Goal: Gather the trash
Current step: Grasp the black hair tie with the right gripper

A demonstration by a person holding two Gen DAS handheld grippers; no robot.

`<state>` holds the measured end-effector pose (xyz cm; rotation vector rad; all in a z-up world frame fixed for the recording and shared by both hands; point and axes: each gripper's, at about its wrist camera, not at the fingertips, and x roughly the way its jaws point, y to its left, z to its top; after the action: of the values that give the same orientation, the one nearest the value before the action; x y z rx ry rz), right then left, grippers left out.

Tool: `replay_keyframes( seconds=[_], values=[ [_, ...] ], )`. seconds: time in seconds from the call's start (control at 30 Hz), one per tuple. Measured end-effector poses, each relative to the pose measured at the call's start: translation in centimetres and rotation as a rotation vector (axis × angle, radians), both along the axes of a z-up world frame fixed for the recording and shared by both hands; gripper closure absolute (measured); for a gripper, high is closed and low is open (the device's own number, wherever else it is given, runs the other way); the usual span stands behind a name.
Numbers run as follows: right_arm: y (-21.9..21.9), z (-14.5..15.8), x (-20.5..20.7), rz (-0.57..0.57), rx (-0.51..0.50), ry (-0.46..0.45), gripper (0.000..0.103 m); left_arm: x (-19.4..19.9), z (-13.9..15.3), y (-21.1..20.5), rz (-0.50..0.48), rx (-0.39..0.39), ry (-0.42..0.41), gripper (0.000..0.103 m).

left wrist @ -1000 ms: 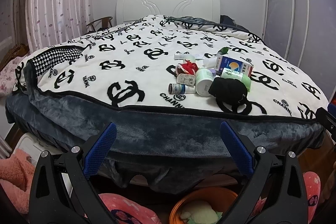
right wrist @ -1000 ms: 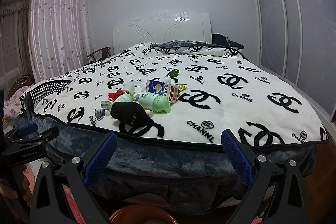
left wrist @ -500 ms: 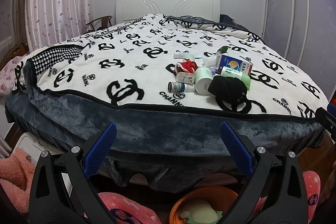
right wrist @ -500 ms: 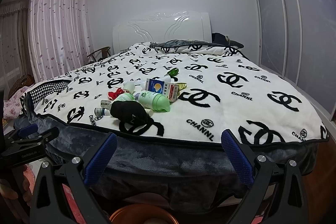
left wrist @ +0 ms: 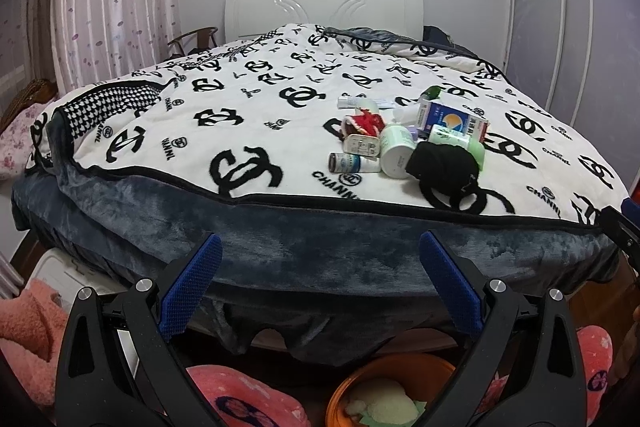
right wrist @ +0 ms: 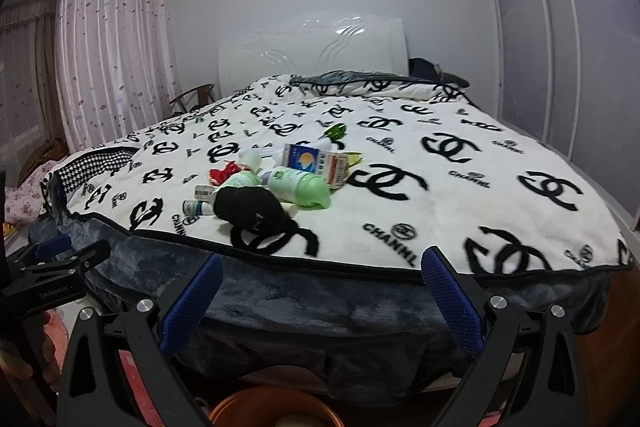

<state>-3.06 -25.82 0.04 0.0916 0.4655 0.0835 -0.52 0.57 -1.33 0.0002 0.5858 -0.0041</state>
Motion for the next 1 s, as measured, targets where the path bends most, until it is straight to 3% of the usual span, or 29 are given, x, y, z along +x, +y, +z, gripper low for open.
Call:
replay_keyframes(
  seconds=[0.23, 0.57, 0.63, 0.67, 0.77, 1.0],
  values=[
    [4.5, -1.2, 7.2, 0.2, -0.054, 0.102, 0.005, 0.6, 0.3, 2.6, 0.063, -0.03, 0.018, 0.007],
    [10.0, -4.2, 18.1, 0.301, -0.274, 0.264, 0.006, 1.0, -0.1, 5.4, 0.121, -0.056, 0.041, 0.007],
    [10.3, -4.8, 19.2, 0.31, -0.27, 0.296, 0.016, 1.0, -0.2, 5.7, 0.127, -0.057, 0.044, 0.007],
    [10.6, -5.0, 19.5, 0.318, -0.272, 0.31, 0.029, 0.9, -0.2, 5.9, 0.13, -0.056, 0.045, 0.007],
    [10.7, -5.2, 19.4, 0.291, -0.3, 0.306, 0.043, 1.0, -0.4, 6.2, 0.137, -0.062, 0.051, 0.007],
    [7.7, -2.9, 16.9, 0.266, -0.148, 0.24, 0.048, 1.0, -0.2, 5.4, 0.116, -0.05, 0.05, 0.007]
  ],
)
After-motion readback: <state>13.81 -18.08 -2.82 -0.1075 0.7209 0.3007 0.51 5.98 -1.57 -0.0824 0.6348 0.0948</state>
